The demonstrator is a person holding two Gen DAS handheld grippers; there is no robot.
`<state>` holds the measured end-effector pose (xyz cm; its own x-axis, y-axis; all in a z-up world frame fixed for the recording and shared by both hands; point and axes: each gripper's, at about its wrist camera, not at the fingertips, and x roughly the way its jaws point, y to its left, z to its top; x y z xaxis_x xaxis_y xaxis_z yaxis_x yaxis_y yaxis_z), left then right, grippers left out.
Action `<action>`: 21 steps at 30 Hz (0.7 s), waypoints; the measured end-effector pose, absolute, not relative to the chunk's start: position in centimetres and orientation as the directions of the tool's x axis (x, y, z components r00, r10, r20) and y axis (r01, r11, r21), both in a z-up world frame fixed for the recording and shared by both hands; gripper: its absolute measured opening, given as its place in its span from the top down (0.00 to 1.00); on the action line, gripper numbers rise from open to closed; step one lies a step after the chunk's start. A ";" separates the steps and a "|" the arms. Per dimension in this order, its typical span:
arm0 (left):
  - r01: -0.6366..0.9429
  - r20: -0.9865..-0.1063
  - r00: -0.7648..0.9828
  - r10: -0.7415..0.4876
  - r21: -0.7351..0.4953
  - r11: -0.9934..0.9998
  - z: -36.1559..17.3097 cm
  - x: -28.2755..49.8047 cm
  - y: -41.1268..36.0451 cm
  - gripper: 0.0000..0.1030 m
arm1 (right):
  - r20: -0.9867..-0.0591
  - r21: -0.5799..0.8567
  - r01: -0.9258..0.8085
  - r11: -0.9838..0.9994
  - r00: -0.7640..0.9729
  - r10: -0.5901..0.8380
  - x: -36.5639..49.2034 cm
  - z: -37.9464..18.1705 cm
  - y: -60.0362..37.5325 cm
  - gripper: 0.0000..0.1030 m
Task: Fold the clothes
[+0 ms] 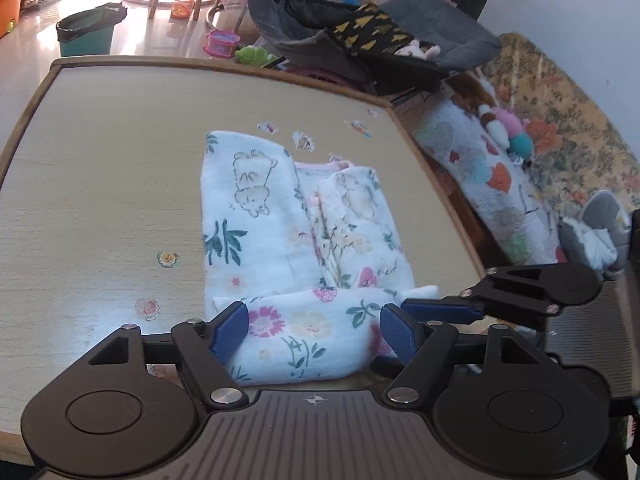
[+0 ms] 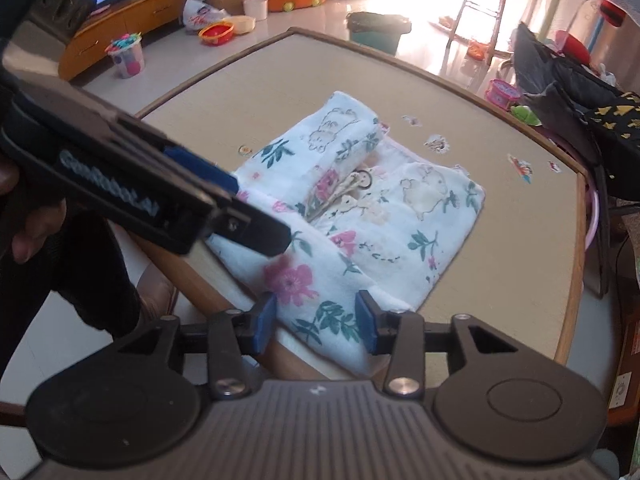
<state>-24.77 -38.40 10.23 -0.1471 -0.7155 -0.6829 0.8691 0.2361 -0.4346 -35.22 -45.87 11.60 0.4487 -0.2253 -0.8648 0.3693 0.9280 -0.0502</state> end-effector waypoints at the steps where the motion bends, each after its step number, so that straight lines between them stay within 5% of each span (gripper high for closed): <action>1: 0.868 -0.655 -0.165 -0.737 -0.451 0.206 10.5 -24.6 -38.0 0.28 | -0.867 -0.074 0.346 0.935 0.441 -0.231 -35.0 11.4 -45.7 0.53; 5: 0.921 -0.625 -0.231 -0.746 -0.387 0.039 12.3 -24.2 -37.2 0.27 | -0.876 -0.084 0.308 0.948 0.431 -0.217 -34.5 11.4 -45.9 0.52; 12: 0.914 -0.738 -0.195 -0.646 0.104 -0.393 14.0 -28.3 -36.8 0.27 | -0.885 -0.076 0.248 0.966 0.429 -0.180 -34.4 11.5 -46.3 0.52; 21: 0.824 -0.817 -0.166 -0.552 0.193 -0.533 10.5 -30.6 -39.4 0.29 | -0.881 -0.050 0.257 0.965 0.443 -0.163 -34.7 11.7 -47.0 0.53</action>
<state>-30.55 -39.45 10.45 -0.1660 -0.5518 -0.8173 0.8239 -0.5330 0.1925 -34.66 -47.00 11.67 0.4434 -0.1635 -0.8813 0.2566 0.9652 -0.0500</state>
